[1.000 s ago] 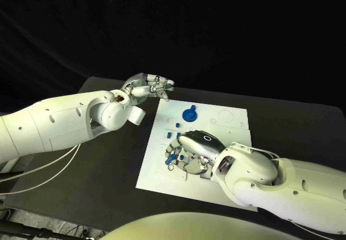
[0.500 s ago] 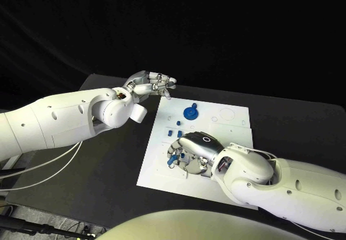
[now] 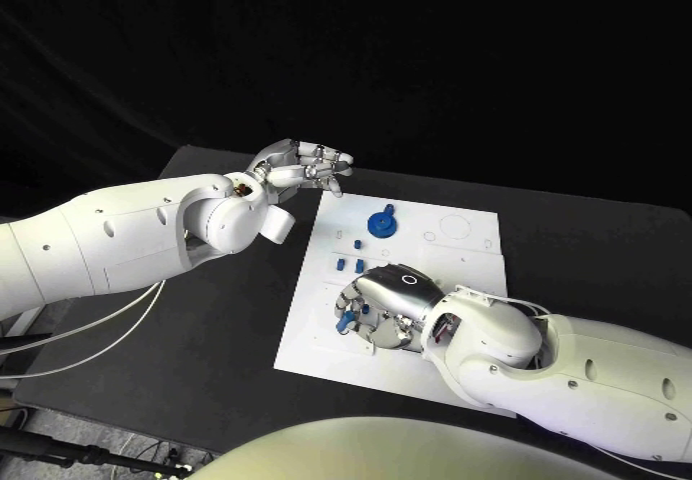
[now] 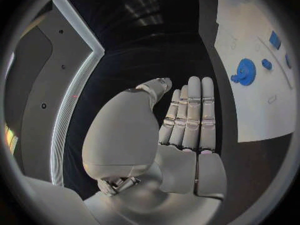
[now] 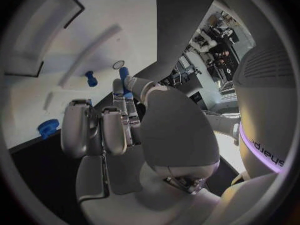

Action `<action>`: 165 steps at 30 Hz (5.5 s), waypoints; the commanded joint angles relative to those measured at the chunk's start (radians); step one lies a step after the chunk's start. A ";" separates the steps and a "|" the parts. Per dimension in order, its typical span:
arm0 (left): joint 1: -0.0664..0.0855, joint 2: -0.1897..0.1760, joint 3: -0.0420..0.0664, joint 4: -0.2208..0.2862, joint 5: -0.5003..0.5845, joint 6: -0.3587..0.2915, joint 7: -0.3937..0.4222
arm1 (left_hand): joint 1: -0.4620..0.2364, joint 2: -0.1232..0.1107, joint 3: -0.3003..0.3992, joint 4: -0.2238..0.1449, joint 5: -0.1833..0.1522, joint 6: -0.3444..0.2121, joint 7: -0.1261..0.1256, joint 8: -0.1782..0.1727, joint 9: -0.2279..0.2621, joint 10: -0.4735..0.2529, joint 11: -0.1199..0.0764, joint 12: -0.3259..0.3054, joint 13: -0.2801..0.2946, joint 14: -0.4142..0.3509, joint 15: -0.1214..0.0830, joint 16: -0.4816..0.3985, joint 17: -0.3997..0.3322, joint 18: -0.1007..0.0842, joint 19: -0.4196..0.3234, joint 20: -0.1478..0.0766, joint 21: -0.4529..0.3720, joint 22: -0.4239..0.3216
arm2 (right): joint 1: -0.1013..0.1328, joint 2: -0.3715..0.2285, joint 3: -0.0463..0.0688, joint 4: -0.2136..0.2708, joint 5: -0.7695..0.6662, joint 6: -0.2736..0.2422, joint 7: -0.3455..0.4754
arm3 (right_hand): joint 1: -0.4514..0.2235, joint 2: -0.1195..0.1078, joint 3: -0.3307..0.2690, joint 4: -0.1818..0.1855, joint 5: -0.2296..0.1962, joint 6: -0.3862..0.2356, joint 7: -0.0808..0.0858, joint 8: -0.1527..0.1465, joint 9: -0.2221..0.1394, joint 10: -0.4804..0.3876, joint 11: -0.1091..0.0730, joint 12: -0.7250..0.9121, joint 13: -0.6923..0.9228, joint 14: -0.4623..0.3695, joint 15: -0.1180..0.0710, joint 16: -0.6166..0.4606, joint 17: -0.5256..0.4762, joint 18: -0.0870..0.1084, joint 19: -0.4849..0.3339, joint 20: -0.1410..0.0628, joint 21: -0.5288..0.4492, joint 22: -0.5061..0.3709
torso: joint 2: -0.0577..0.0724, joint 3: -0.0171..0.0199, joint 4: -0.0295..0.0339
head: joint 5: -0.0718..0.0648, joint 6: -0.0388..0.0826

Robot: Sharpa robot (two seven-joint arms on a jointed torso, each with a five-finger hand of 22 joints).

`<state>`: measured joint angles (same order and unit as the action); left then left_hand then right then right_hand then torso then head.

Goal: Assemble the parts on the task board

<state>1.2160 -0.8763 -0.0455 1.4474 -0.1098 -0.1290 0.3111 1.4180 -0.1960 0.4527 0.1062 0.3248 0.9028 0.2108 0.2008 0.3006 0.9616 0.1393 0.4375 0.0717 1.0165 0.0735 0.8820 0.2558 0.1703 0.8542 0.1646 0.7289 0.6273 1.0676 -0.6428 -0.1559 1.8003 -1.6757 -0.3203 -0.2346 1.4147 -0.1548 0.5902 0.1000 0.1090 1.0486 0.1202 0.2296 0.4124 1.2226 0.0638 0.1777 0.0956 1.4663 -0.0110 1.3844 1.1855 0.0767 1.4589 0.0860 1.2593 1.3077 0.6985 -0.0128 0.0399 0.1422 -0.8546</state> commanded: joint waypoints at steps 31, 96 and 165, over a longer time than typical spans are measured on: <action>0.001 -0.004 0.001 0.005 0.005 0.018 0.002 | -0.004 0.010 -0.001 -0.003 0.001 0.001 0.000 0.003 0.001 -0.009 0.003 0.004 0.001 -0.005 -0.002 -0.004 -0.002 0.011 0.004 0.004 -0.001 0.002 | -0.022 0.022 -0.002 -0.011 -0.086 0.060 -0.046 | -0.033 -0.014 -0.015 -0.006 0.022 -0.022 0.012 0.028 0.050 -0.007 0.003 -0.018 0.004 0.030 -0.001 0.002 -0.003 -0.016 0.002 0.003 -0.007 0.171 | 0.000 -0.0003 -0.0002 | 0.005 -0.006; 0.000 -0.025 -0.010 0.017 0.013 0.013 0.011 | -0.004 0.013 -0.004 -0.003 0.001 0.006 -0.004 0.006 0.003 -0.008 0.000 0.009 0.002 -0.005 -0.004 -0.004 -0.002 0.011 0.004 0.003 -0.002 0.002 | 0.056 -0.609 -0.031 0.232 0.446 -0.103 -0.144 | -0.210 -0.039 -0.348 0.191 0.152 -0.077 -0.009 0.064 0.049 0.216 -0.032 1.215 1.268 0.083 -0.026 0.148 0.272 -0.053 0.074 -0.018 0.197 0.232 | -0.017 -0.0058 -0.0197 | -0.222 0.026; 0.000 -0.036 -0.013 0.021 0.018 0.027 -0.002 | -0.012 0.021 -0.005 0.006 0.003 0.005 -0.004 0.006 0.004 -0.010 0.000 0.013 0.001 -0.004 -0.004 -0.004 -0.001 0.011 0.004 0.004 -0.007 0.001 | -0.030 -0.455 -0.031 0.197 0.471 -0.221 -0.238 | 0.001 0.032 -0.357 0.155 0.188 -0.056 -0.035 0.123 0.085 0.243 -0.056 1.239 1.322 0.089 -0.046 0.161 0.311 -0.064 0.091 -0.036 0.250 0.246 | -0.016 -0.0071 -0.0161 | -0.215 0.015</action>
<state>1.2160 -0.9143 -0.0588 1.4663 -0.0986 -0.1182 0.3044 1.4047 -0.1829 0.4485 0.1104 0.3248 0.9064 0.2072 0.2009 0.3032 0.9580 0.1430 0.4441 0.0720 1.0165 0.0735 0.8820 0.2558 0.1702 0.8542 0.1646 0.7289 0.6284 1.0345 -1.0966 -0.1865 1.9924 -1.2697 -0.4975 -0.4719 1.4019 -0.1567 0.2198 0.2597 0.2922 0.9710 0.0970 0.3463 0.4656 1.4597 0.0069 1.4102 1.3075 1.4629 -0.0504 1.5401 1.3077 0.0296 1.4642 0.0555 1.5037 1.3076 0.6823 -0.0204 0.0228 -0.0715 -0.8399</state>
